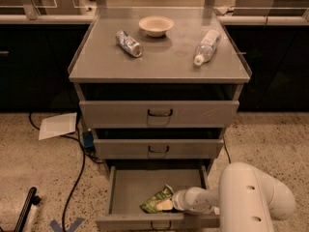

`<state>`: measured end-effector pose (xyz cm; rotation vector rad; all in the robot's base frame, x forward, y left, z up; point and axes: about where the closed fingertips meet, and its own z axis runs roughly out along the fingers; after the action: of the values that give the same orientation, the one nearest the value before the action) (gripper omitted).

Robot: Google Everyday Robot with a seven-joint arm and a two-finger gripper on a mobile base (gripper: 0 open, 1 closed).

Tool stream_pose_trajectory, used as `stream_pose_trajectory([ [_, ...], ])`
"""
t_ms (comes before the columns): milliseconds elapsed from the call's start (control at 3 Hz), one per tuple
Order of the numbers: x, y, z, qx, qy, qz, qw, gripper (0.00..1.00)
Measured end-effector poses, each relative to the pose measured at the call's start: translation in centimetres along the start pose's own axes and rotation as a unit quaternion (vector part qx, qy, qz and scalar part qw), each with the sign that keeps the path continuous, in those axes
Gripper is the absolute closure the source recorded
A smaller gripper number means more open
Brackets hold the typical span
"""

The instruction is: Pick green jalapeno chip bag from bottom drawer and place on counter

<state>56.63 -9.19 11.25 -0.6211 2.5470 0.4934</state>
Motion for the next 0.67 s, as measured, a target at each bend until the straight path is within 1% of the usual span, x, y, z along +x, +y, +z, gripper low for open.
stream_pose_trajectory([
  [333, 0.03, -0.04, 0.0, 0.0, 0.0, 0.0, 1.0, 0.19],
  [667, 0.03, -0.04, 0.01, 0.0, 0.0, 0.0, 1.0, 0.42],
])
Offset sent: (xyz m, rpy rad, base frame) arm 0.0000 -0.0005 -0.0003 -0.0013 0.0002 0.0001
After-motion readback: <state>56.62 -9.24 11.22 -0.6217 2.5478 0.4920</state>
